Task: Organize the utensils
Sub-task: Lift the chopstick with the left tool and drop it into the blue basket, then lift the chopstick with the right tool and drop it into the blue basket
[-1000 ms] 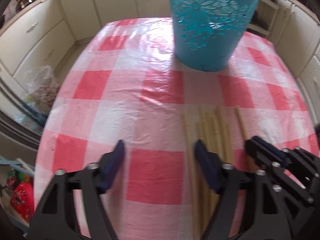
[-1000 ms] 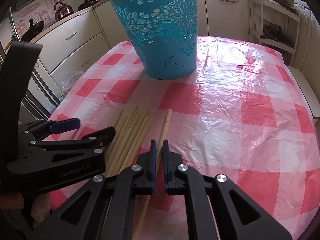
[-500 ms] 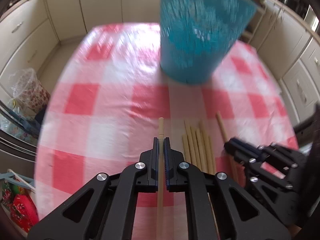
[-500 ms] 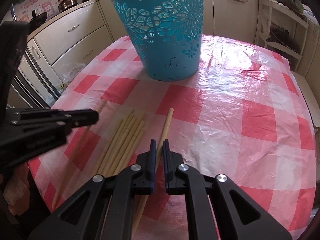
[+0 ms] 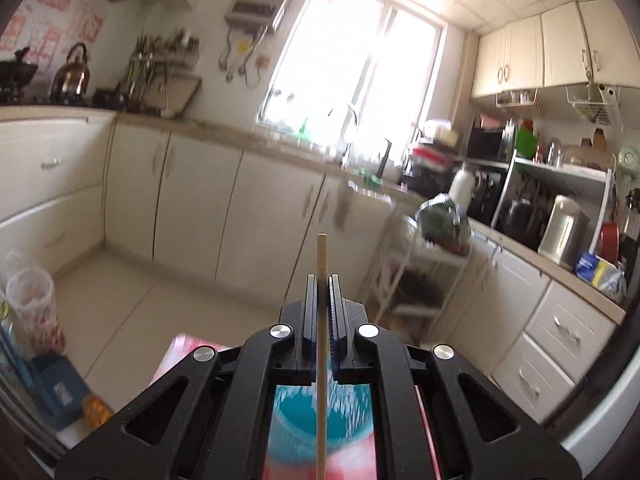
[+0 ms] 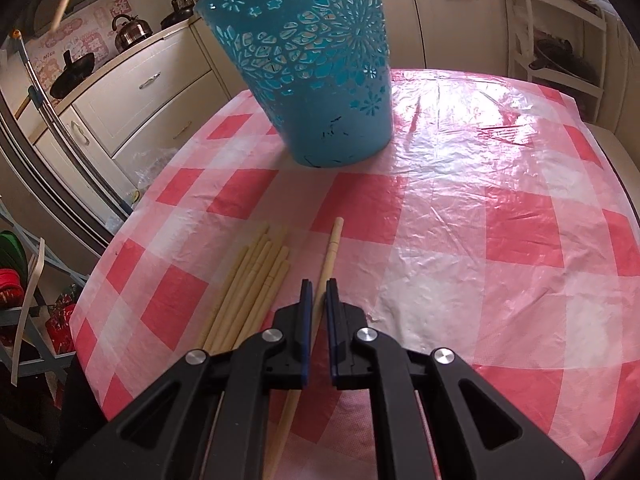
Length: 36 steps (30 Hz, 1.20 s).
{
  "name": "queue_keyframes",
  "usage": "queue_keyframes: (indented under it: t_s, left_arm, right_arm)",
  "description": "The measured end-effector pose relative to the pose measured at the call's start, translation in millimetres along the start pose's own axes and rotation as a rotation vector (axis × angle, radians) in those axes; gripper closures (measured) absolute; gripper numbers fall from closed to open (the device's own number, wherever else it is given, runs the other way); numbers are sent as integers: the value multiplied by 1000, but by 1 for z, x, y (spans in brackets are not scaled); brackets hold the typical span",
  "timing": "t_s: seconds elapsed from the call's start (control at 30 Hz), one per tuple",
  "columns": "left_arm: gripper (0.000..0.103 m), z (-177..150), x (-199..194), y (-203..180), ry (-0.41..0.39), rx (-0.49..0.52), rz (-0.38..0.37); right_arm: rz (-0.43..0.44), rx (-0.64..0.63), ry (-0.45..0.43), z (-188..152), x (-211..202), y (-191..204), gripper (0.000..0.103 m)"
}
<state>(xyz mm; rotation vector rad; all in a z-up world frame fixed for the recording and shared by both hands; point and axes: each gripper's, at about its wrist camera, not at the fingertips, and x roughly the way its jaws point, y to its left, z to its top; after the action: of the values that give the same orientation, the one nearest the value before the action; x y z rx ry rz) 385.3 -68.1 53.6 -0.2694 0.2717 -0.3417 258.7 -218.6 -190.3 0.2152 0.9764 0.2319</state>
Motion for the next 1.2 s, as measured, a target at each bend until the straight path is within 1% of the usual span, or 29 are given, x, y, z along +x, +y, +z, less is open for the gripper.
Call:
queue_keyframes:
  t_s: [0.07,0.13,0.2,0.27,0.4,0.53,0.57,0.63,0.7,0.77,0.87,0.9,0.97,1.0,1.03,1.1,1.17,1.2]
  left_arm:
    - [98,5,10,-12,-76,22,32]
    - [98,6,32,-20,-107,35,65]
    - [98,-3,52,-24,-109,29,97]
    - [98,-18,73,-22,-78,20,121]
    - [98,-58,101,-11,17,54,163]
    - [97,-88,102,3,118,93,188]
    - [94,-94,99,7,144,103,197]
    - [82,-99,89,14,165,111,220]
    - [45,-100,73,20,162,116,256]
    - [35,-101,43,29,133,111,272]
    - [21,-106,7,46,142,102,279]
    - [17,-112,-5,57,153,91,293]
    - [16,-126,-21,80,202,46,315]
    - [16,-134,-26,92,232,16,324]
    - [16,-141,-30,102,260,-13,330]
    - [16,-158,-40,125,315,-85,345]
    - [16,-172,-50,139,346,-132,353]
    - [16,-177,-54,144,354,-143,355]
  right_arm:
    - [10,9,0,0,0,-2,95]
    - [15,13,0,0,0,-3,95]
    - [19,16,0,0,0,-3,95]
    - [23,20,0,0,0,-4,95]
    - [26,22,0,0,-1,-4,95]
    - [25,21,0,0,-1,-4,95]
    - [26,22,0,0,-1,-3,95]
    - [29,24,0,0,-1,-4,95]
    - [40,23,0,0,-1,-4,90]
    - [42,21,-1,0,-2,-3,89]
    - [23,12,6,1,-1,1,89]
    - [9,7,9,2,-1,3,89]
    - [-23,-6,21,3,1,9,90]
    - [-48,-15,28,4,2,11,95]
    - [-89,-40,35,4,3,16,97]
    - [-161,-118,42,4,6,28,97]
    - [-243,-197,39,2,8,40,96]
    - [-250,-198,40,1,7,41,97]
